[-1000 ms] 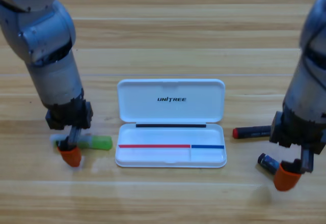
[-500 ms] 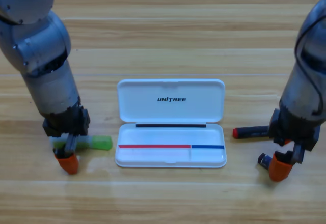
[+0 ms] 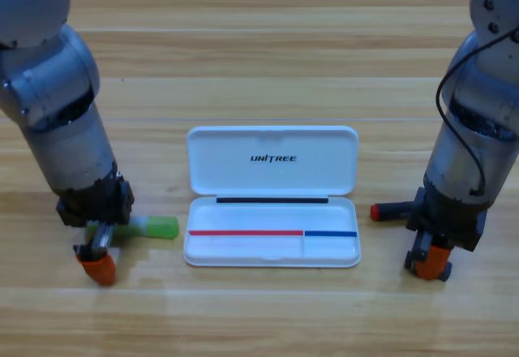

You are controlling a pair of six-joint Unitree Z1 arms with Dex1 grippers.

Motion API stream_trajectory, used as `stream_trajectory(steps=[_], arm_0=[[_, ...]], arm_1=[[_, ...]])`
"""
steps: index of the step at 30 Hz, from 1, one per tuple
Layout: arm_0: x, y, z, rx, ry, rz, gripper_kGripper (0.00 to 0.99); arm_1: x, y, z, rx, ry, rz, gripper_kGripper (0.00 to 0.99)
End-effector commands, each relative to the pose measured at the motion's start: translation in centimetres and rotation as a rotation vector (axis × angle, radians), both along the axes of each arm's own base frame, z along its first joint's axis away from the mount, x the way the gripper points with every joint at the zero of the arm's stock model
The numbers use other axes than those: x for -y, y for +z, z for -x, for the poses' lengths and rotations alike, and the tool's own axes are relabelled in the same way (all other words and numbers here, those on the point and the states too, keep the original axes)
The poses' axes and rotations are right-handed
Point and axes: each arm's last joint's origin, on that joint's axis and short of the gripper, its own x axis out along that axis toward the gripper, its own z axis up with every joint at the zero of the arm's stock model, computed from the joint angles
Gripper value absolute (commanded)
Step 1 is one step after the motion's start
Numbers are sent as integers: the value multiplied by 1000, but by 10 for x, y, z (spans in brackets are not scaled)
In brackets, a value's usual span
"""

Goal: Clean up eraser and pencils

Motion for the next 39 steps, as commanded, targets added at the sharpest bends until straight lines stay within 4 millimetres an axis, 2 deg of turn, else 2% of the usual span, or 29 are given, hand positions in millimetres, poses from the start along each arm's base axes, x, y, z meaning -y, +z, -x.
stream_trajectory(steps=[1,4,7,9,11,17,23,26,33,39], arm_0=[[-1,-7,8,4,-10,-8,917],[-3,-5,10,25,-8,2,917],[-5,-2,12,56,1,15,917],[-5,-2,12,71,12,14,920],[-7,-3,13,85,20,11,925],[-7,-7,13,92,22,4,934],[-5,-16,10,92,22,4,930],[-3,-22,7,93,19,5,896],[2,-38,1,55,17,-8,864],[7,-53,-3,11,23,-14,834]], arm_1=[[10,-20,-8,-47,-36,33,0],[20,23,3,14,37,-22,0],[18,64,14,48,170,-58,0],[11,78,20,40,268,-72,0],[1,82,22,33,335,-65,0],[-32,68,19,21,466,-55,0],[-58,45,7,-10,515,-59,0],[-70,38,1,-10,527,-65,0],[-92,25,-12,2,539,-74,0],[-100,13,-19,-4,538,-70,0]])
